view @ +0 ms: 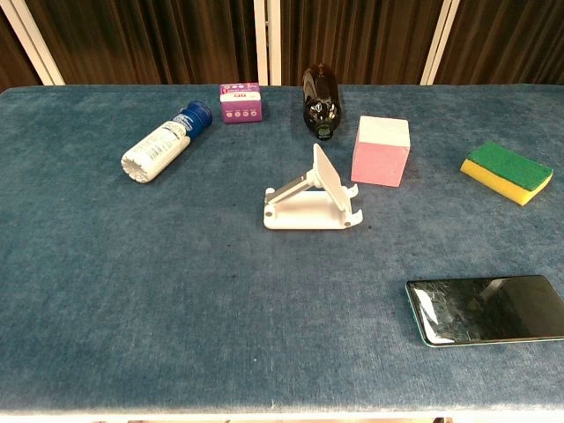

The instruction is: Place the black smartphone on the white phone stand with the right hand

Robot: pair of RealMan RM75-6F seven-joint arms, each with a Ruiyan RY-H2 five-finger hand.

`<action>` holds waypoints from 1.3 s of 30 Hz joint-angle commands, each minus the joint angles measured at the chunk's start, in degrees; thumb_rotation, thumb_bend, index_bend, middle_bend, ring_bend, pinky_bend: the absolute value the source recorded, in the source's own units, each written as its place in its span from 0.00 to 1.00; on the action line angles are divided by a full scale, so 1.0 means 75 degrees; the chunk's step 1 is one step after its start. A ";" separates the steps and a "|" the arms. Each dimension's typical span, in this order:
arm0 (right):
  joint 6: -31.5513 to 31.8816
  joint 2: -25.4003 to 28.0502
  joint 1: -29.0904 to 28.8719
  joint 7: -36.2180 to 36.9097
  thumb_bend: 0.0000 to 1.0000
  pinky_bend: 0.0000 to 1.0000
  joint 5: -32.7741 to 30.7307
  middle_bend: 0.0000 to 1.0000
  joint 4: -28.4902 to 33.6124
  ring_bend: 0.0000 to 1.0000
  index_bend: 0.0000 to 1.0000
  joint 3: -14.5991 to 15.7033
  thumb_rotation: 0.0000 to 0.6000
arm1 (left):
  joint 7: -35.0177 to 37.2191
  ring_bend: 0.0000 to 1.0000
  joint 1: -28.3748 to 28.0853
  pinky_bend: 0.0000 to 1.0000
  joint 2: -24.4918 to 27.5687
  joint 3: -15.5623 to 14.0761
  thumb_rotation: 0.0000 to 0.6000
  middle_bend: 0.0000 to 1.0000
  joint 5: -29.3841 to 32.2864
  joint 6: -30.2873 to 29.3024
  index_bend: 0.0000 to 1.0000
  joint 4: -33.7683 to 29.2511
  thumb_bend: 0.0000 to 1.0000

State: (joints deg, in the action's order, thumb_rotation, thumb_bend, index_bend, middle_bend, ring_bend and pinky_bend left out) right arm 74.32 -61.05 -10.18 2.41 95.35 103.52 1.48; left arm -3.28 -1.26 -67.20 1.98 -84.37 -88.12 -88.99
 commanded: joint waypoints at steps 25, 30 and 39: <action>-0.2117 -0.2315 -0.1216 -0.5240 0.24 0.00 -0.3796 0.00 0.1035 0.00 0.24 -0.0006 1.00 | 0.0508 0.09 0.0024 0.00 -0.0306 -0.0108 1.00 0.19 0.0025 0.0258 0.24 0.0718 0.18; -0.2133 -0.2485 -0.1345 -0.5238 0.29 0.00 -0.3968 0.00 0.0840 0.00 0.25 0.0033 1.00 | 0.0567 0.09 0.0032 0.00 -0.0349 -0.0116 1.00 0.19 0.0041 0.0290 0.24 0.0798 0.18; -0.2059 -0.2718 -0.1508 -0.5117 0.32 0.00 -0.4118 0.00 0.0529 0.00 0.29 0.0039 1.00 | 0.0627 0.09 0.0038 0.00 -0.0401 -0.0111 1.00 0.19 0.0071 0.0329 0.24 0.0885 0.18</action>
State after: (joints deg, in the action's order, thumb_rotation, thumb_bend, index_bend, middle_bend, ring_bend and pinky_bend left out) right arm 58.85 -81.26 -21.35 -36.10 64.61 107.69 1.76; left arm 1.42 -0.97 -70.21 1.15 -83.84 -85.64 -82.34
